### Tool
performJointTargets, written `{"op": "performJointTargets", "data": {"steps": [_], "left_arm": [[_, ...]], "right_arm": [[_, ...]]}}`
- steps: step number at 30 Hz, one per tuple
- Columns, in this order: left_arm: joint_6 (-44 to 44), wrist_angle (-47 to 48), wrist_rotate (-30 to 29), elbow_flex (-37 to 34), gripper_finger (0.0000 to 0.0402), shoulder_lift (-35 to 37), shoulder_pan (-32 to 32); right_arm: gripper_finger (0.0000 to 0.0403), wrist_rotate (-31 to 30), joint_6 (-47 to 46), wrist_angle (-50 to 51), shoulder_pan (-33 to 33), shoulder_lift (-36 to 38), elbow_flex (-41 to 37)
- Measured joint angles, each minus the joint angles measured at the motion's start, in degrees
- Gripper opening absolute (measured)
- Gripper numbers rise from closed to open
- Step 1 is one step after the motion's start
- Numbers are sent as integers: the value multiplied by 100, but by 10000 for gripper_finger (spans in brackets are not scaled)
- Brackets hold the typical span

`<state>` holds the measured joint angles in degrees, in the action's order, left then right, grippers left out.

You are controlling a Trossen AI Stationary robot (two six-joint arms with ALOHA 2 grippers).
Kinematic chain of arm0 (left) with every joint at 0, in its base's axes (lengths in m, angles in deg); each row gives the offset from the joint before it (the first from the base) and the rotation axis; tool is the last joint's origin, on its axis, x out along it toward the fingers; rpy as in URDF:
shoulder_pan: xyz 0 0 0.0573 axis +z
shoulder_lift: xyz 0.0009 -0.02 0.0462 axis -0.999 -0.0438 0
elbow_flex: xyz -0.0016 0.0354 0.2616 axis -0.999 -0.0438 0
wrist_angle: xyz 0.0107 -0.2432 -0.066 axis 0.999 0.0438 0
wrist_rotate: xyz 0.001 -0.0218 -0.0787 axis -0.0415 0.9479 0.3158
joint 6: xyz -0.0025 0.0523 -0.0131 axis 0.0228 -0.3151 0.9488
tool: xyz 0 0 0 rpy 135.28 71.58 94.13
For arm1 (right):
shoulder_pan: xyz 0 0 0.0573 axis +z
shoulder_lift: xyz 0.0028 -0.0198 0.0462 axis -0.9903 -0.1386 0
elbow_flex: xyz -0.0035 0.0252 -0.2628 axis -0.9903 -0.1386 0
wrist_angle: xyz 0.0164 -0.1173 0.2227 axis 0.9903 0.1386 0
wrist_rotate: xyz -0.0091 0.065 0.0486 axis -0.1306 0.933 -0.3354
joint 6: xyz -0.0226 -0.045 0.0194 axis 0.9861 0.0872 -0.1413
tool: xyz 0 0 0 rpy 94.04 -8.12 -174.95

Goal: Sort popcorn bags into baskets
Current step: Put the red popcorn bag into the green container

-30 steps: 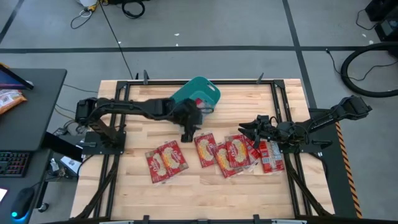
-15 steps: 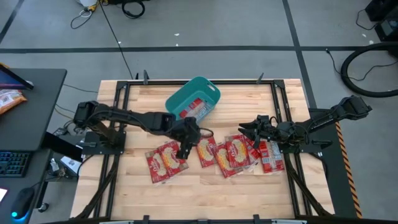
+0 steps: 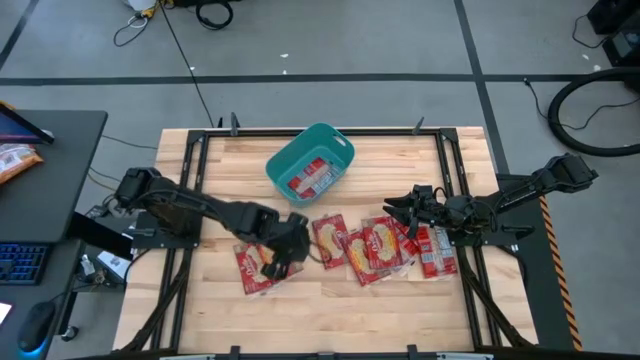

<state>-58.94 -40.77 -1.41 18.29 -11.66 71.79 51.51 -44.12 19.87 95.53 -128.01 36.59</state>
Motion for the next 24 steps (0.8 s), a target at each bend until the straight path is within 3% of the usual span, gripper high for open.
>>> {"op": "performJointTargets", "data": {"steps": [9,16,24], "left_arm": [[753,819,-326,-278,117,-2,-617],[1486,1728,-1250,-278,117,-2,-1315],[1992,2434,-1500,-285,117,-2,-1699]], "right_arm": [[158,0,0,0,-1,1,-2],[158,0,0,2,0,0,-2],[158,0,0,0,-1,1,-2]]}}
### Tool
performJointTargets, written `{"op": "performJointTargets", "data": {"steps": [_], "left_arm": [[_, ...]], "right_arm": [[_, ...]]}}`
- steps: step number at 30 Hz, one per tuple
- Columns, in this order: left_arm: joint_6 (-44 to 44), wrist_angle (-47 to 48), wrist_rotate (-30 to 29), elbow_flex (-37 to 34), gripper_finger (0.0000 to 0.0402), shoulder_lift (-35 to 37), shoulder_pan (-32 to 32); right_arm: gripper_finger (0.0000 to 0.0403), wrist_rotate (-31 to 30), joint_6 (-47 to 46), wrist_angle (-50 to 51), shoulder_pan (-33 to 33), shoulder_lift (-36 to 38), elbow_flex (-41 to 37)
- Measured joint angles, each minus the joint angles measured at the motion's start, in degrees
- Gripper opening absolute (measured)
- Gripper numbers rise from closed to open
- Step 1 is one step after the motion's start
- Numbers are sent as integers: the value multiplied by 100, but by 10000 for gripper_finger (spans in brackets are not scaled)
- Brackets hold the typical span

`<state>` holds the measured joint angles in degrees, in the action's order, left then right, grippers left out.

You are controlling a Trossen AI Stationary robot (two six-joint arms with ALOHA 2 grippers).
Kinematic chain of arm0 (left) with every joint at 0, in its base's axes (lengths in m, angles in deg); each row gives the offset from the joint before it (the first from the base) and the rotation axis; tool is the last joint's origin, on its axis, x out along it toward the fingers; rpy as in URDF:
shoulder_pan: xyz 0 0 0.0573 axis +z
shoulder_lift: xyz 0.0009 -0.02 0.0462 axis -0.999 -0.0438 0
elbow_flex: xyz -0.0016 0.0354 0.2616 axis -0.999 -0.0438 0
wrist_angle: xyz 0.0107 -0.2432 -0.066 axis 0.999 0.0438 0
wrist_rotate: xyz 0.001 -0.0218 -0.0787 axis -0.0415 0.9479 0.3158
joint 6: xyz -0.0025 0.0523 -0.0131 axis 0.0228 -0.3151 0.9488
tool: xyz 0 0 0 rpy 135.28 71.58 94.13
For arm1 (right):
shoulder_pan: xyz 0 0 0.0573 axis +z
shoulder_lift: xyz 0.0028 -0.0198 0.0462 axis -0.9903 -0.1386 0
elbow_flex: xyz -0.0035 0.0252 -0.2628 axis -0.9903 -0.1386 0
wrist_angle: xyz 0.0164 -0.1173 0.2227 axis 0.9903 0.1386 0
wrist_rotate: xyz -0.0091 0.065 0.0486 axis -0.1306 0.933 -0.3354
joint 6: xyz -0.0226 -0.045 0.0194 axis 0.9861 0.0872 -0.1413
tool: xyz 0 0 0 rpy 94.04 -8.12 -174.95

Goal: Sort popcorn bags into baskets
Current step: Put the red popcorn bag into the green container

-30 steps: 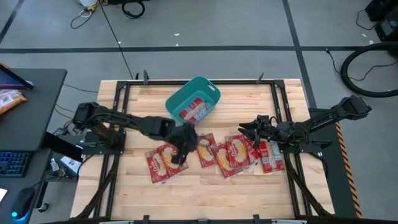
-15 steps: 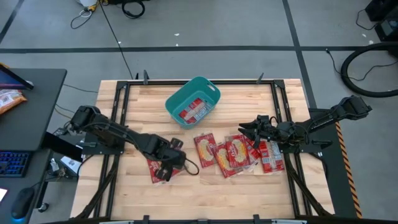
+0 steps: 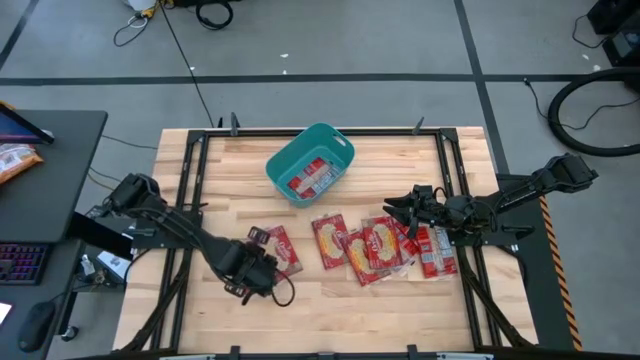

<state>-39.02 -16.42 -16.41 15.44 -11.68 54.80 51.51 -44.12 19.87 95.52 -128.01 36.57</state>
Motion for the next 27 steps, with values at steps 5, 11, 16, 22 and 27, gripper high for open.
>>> {"op": "performJointTargets", "data": {"steps": [5,11,16,22,27], "left_arm": [[-654,-648,-616,-315,117,-2,-146],[-2222,-3163,-1608,-974,117,-2,-43],[-3199,-5417,-1619,-1548,117,-130,290],[-3646,-5772,-1244,-1040,117,-759,737],[-3954,-5701,-1080,-258,117,-1467,965]], "right_arm": [[158,-1,0,0,1,1,0],[158,0,0,0,0,-1,0],[158,-1,0,2,1,0,0],[158,-1,0,11,-1,-1,0],[158,0,0,0,1,-1,0]]}}
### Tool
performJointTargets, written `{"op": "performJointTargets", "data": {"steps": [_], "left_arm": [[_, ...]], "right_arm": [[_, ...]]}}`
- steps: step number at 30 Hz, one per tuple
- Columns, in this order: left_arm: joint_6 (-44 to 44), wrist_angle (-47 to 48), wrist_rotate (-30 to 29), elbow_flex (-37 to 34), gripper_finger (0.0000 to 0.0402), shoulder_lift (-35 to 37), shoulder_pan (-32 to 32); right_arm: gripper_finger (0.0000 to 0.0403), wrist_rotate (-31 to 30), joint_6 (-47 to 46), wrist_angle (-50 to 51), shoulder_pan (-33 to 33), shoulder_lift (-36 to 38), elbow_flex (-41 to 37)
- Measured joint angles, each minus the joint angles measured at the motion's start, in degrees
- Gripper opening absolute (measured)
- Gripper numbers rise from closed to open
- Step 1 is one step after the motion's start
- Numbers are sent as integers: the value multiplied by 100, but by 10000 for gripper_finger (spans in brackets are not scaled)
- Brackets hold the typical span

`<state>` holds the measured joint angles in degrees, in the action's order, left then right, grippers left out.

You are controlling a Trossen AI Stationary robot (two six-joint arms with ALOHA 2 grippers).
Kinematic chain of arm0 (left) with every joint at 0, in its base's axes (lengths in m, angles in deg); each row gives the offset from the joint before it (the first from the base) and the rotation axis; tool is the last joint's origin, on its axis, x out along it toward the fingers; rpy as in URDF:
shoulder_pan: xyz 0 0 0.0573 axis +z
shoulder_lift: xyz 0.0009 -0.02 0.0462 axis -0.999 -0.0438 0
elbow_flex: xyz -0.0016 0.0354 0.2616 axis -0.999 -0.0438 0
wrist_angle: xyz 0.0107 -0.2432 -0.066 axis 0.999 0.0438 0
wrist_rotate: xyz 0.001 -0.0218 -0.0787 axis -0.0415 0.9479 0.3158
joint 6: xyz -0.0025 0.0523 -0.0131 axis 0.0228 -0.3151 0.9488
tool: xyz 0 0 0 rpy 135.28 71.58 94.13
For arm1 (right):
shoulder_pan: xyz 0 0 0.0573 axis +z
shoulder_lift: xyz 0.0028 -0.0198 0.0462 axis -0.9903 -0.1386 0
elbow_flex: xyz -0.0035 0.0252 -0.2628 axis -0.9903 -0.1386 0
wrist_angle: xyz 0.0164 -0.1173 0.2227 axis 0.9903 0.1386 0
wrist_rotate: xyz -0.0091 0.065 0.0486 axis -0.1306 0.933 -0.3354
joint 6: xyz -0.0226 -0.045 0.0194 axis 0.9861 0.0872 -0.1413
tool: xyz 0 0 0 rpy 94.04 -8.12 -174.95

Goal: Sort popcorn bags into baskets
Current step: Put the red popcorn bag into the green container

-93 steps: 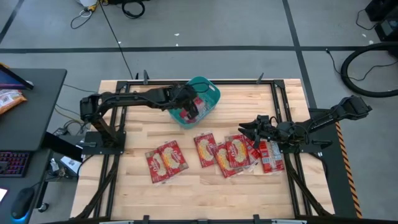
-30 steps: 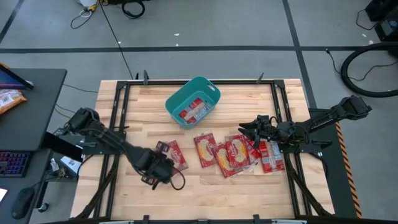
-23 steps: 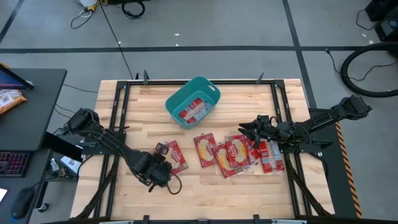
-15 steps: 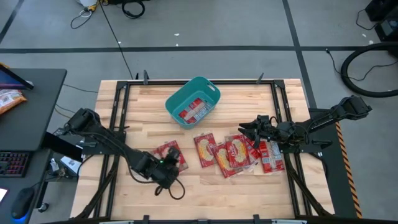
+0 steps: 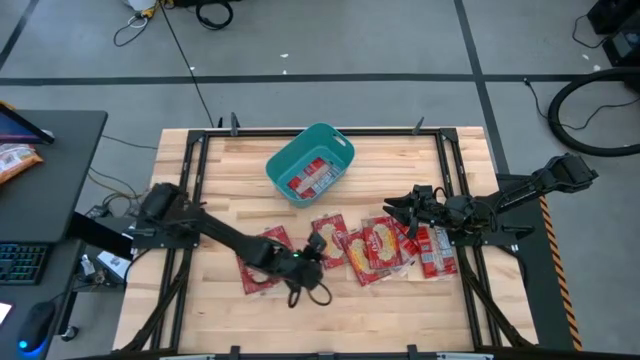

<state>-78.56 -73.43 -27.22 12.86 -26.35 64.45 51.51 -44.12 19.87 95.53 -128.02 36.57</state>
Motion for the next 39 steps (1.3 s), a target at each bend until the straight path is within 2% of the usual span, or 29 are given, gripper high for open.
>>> {"op": "performJointTargets", "data": {"steps": [6,12,17,23,32,39], "left_arm": [[-589,-104,-211,675,117,-721,199],[-1118,-157,30,1219,117,-1222,396],[-1530,-222,121,1397,117,-1565,432],[-1941,-466,110,1410,117,-1726,432],[-2230,-650,161,1517,117,-1555,212],[-1945,-694,811,1529,117,-1555,450]], "right_arm": [[158,0,0,5,-1,0,0],[158,-2,0,1,-2,1,0],[158,0,0,0,0,1,0],[158,0,0,0,-2,2,0],[158,-1,0,7,-2,-4,0],[158,0,0,3,-2,1,0]]}}
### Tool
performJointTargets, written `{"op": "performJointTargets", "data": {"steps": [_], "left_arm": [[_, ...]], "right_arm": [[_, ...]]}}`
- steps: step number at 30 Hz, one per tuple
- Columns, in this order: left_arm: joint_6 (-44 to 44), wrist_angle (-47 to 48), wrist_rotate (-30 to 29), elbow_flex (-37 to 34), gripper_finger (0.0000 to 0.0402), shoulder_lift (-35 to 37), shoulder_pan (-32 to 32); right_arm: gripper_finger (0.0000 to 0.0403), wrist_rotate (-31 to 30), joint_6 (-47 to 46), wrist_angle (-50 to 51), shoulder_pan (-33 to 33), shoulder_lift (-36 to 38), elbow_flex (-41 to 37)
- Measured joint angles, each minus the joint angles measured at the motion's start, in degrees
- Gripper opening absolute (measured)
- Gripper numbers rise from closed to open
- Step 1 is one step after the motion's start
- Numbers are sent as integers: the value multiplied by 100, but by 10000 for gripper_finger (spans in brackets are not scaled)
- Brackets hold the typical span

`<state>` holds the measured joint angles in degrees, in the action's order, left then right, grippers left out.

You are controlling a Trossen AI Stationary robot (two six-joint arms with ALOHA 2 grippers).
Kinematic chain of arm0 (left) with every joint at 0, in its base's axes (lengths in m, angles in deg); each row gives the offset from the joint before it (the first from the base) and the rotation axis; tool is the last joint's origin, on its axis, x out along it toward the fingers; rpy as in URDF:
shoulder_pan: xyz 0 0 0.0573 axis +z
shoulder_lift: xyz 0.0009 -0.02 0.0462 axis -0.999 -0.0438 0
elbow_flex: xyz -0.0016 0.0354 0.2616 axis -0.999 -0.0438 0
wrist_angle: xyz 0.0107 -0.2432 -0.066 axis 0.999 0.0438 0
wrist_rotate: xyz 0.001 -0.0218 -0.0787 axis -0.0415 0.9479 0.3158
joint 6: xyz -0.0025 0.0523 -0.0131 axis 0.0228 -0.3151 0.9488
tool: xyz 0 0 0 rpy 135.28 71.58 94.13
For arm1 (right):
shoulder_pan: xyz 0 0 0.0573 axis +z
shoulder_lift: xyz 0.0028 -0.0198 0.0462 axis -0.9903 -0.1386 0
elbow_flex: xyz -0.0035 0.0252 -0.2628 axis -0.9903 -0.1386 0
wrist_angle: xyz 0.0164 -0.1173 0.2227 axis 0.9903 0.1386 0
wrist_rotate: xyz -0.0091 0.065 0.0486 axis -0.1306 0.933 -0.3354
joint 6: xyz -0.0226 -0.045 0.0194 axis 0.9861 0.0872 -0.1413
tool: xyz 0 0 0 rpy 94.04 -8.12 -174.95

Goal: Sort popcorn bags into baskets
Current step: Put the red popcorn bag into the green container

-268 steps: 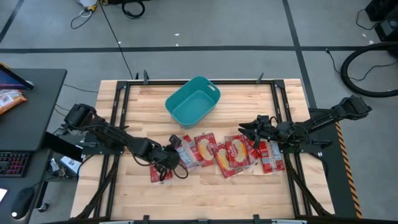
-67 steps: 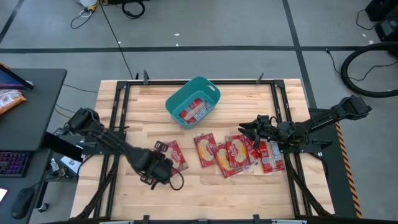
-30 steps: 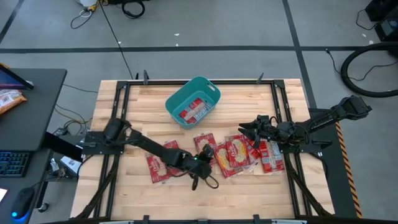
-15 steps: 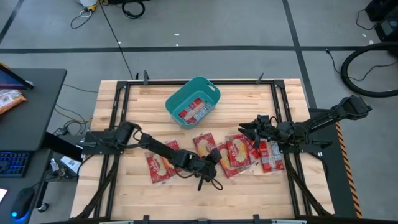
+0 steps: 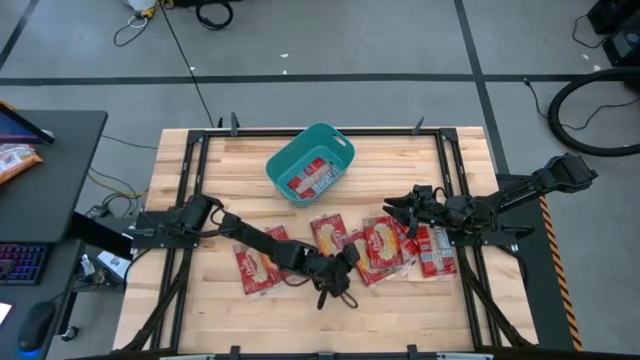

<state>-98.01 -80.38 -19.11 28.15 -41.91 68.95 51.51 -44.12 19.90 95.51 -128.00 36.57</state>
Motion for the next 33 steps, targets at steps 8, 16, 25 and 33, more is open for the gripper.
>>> {"op": "performJointTargets", "data": {"steps": [8,16,25,33], "left_arm": [[-283,-66,791,9,117,-147,433],[-340,-248,836,8,117,-343,694],[-693,-214,582,10,82,-343,673],[-430,-234,493,6,8,-343,616]], "right_arm": [[158,0,0,-3,2,0,0],[158,0,0,-2,1,-24,0],[158,0,0,-1,0,-34,0],[158,0,0,-3,2,-34,0]]}}
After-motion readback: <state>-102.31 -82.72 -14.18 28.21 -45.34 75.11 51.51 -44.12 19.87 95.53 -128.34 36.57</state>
